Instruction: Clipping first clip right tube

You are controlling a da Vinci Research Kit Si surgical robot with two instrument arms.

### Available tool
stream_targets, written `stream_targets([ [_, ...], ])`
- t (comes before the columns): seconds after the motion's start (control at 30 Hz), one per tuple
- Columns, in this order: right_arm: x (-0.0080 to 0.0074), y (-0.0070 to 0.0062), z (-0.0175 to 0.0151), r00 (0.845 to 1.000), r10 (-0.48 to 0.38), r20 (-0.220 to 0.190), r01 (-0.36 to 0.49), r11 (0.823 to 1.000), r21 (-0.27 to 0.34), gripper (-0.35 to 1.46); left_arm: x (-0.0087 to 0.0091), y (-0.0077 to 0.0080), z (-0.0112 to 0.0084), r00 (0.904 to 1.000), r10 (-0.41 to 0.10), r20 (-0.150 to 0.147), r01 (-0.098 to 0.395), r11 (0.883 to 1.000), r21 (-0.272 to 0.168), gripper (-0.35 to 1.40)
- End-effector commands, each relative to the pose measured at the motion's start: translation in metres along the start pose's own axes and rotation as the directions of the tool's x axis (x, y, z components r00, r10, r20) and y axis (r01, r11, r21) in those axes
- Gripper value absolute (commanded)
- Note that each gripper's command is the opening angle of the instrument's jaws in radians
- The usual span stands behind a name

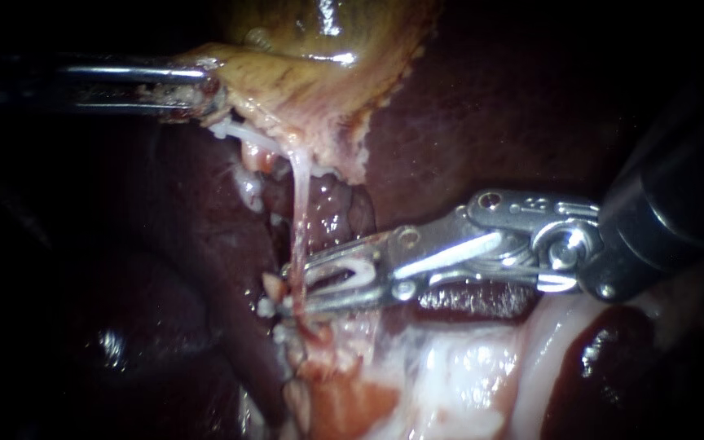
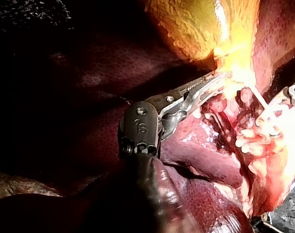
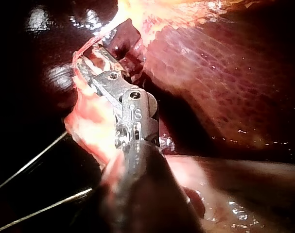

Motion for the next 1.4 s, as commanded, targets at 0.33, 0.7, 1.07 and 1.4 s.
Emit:
stream_targets([
  [0.33,-0.0005,0.0013,0.0001,1.0,0.022,-0.01,-0.022,1.0,0.003,0.49,0.0,0.0,0.0,1.0,0.0,0.0,0.0,1.0,0.0,-0.35],
  [0.7,-0.0025,0.003,-0.0038,1.0,0.019,-0.014,-0.019,1.0,-0.006,0.5,0.0,0.0,-0.0001,1.0,0.0,0.0,0.0,1.0,-0.001,-0.35],
  [1.07,-0.0035,0.0031,-0.0058,1.0,0.016,0.005,-0.016,1.0,-0.005,0.5,0.0,0.0,-0.0002,1.0,0.0,0.0,0.0,1.0,-0.001,-0.35],
  [1.4,-0.0041,0.003,-0.0031,1.0,0.007,0.007,-0.007,1.0,-0.012,0.5,0.0,0.0,-0.0002,1.0,0.0,0.0,0.0,1.0,-0.001,-0.35],
])
